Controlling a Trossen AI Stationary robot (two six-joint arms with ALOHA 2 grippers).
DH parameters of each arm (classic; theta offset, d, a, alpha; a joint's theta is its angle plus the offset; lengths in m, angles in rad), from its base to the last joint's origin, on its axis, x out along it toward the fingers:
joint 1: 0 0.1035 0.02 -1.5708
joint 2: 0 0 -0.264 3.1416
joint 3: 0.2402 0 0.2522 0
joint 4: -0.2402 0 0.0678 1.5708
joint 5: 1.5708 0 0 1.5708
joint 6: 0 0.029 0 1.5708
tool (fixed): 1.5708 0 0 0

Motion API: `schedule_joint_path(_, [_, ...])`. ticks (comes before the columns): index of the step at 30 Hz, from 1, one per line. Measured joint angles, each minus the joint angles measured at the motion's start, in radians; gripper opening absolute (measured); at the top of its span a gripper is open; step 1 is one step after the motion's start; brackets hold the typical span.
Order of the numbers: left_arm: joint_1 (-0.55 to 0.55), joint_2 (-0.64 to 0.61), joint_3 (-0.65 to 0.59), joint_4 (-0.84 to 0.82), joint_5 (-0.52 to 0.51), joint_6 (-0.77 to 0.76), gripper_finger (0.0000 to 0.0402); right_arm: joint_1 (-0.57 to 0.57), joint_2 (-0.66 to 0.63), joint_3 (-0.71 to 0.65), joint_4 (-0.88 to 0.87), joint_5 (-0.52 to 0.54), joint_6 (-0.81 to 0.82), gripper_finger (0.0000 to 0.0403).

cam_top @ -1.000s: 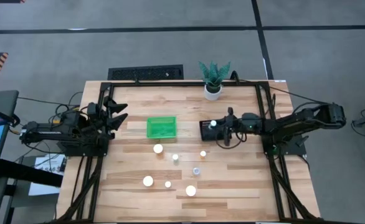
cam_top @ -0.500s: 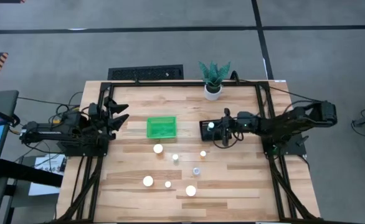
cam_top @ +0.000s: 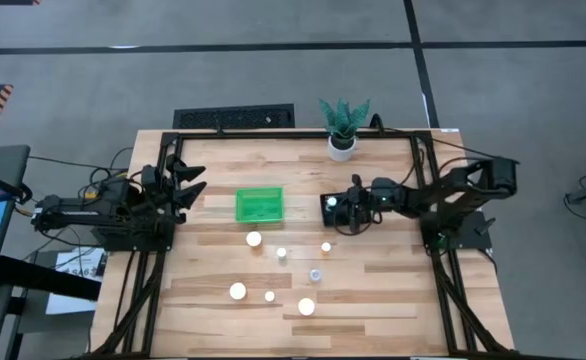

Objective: Pick and place medicine bottles into bin by pill shape (circle, oval)
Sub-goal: Put the right blue tablet bottle into the black basket

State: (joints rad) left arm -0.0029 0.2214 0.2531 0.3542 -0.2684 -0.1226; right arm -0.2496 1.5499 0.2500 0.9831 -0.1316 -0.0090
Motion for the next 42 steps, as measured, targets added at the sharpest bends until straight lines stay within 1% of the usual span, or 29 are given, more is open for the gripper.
schedule_joint_path(3, [0.0, 0.0, 0.0, 0.0, 0.0, 0.0, 0.022, -0.016, 0.038, 0.022, -0.001, -0.03, 0.001, 0.0109])
schedule_joint_path(9, [0.0, 0.0, 0.0, 0.0, 0.0, 0.011, 0.022, -0.022, 0.074, 0.022, -0.007, -0.037, 0.022, 0.0109])
schedule_joint_path(16, [0.0, 0.0, 0.0, 0.0, -0.001, 0.025, 0.022, -0.027, 0.076, 0.017, -0.013, -0.037, 0.022, 0.0109])
schedule_joint_path(20, [0.0, 0.0, 0.0, 0.0, 0.0, 0.025, 0.022, -0.042, 0.075, 0.017, -0.065, -0.031, 0.019, 0.0109])
schedule_joint_path(30, [0.0, 0.0, 0.0, 0.0, 0.0, 0.033, 0.022, -0.043, 0.075, 0.017, -0.07, -0.028, 0.012, 0.0109])
schedule_joint_path(42, [0.0, 0.0, 0.0, 0.0, 0.0, 0.032, 0.022, -0.052, 0.075, 0.017, -0.107, -0.028, 0.035, 0.0137])
